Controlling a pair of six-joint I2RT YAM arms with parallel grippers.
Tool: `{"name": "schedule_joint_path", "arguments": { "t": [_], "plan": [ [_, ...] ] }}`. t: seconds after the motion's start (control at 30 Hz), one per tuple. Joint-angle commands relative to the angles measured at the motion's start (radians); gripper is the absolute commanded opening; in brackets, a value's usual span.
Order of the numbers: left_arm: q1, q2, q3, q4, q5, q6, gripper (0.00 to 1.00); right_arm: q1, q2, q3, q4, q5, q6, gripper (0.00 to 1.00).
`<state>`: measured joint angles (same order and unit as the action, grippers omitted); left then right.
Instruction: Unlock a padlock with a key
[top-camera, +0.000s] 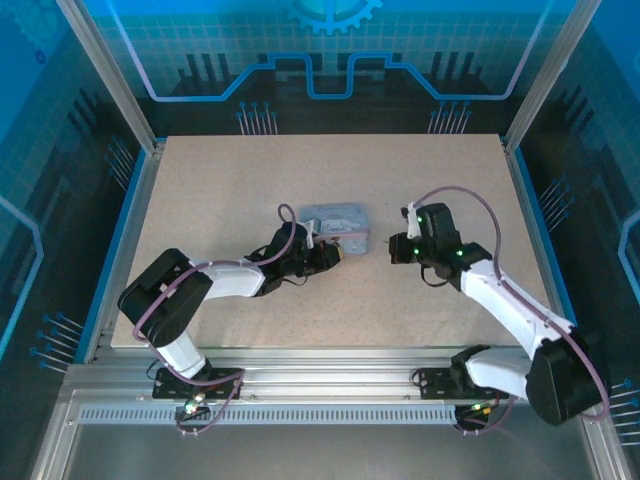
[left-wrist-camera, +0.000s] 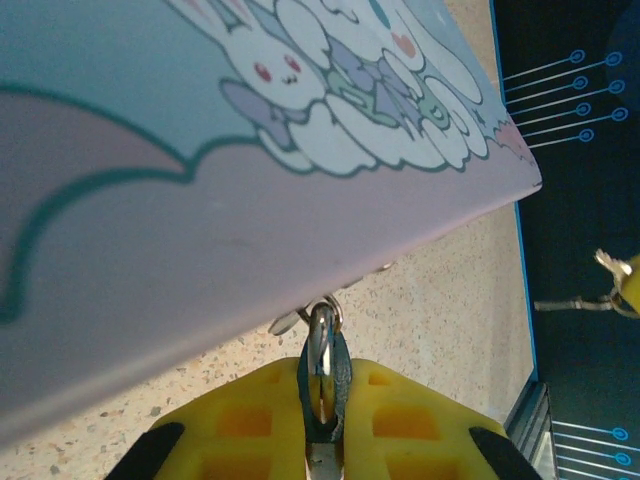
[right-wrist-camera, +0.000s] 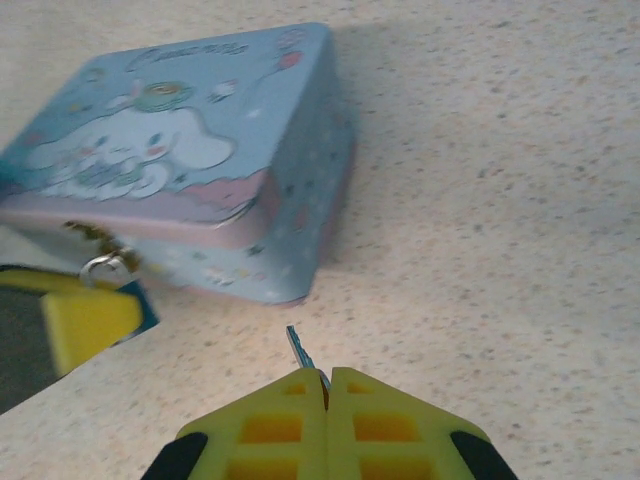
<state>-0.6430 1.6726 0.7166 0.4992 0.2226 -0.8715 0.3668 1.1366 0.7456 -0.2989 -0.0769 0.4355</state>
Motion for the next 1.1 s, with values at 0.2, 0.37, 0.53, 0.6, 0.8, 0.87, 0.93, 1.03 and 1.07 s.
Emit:
{"name": "schedule_joint_path", "arguments": {
  "t": [0.2, 0.37, 0.53, 0.6, 0.8, 0.87, 0.93, 1.03, 1.07],
  "plan": [
    [0.008, 0.031, 0.048, 0.057, 0.023, -0.051, 0.00, -0.030, -0.196, -0.187, 0.291, -0.231, 0.218, 0.00],
    [0.009, 0.045, 0.051, 0.097, 0.025, -0.078, 0.00, -0.029, -0.217, -0.323, 0.512, -0.256, 0.379, 0.00],
    [0.008, 0.060, 0.058, 0.119, 0.025, -0.094, 0.00, -0.026, -0.146, -0.433, 0.747, -0.227, 0.488, 0.00],
    [0.008, 0.064, 0.061, 0.125, 0.026, -0.100, 0.00, -0.022, -0.106, -0.453, 0.803, -0.214, 0.517, 0.00],
    [0.008, 0.079, 0.070, 0.148, 0.026, -0.119, 0.01, 0.008, 0.018, -0.461, 0.910, -0.176, 0.583, 0.00],
    [0.008, 0.084, 0.071, 0.160, 0.026, -0.126, 0.01, 0.027, 0.059, -0.460, 0.945, -0.159, 0.601, 0.00],
    [0.008, 0.090, 0.072, 0.174, 0.026, -0.133, 0.02, 0.050, 0.105, -0.455, 0.992, -0.145, 0.622, 0.00],
    [0.008, 0.096, 0.074, 0.182, 0.028, -0.140, 0.02, 0.080, 0.173, -0.434, 1.034, -0.134, 0.648, 0.00],
    [0.008, 0.099, 0.072, 0.185, 0.027, -0.142, 0.02, 0.090, 0.193, -0.431, 1.053, -0.130, 0.657, 0.00]
  ]
}}
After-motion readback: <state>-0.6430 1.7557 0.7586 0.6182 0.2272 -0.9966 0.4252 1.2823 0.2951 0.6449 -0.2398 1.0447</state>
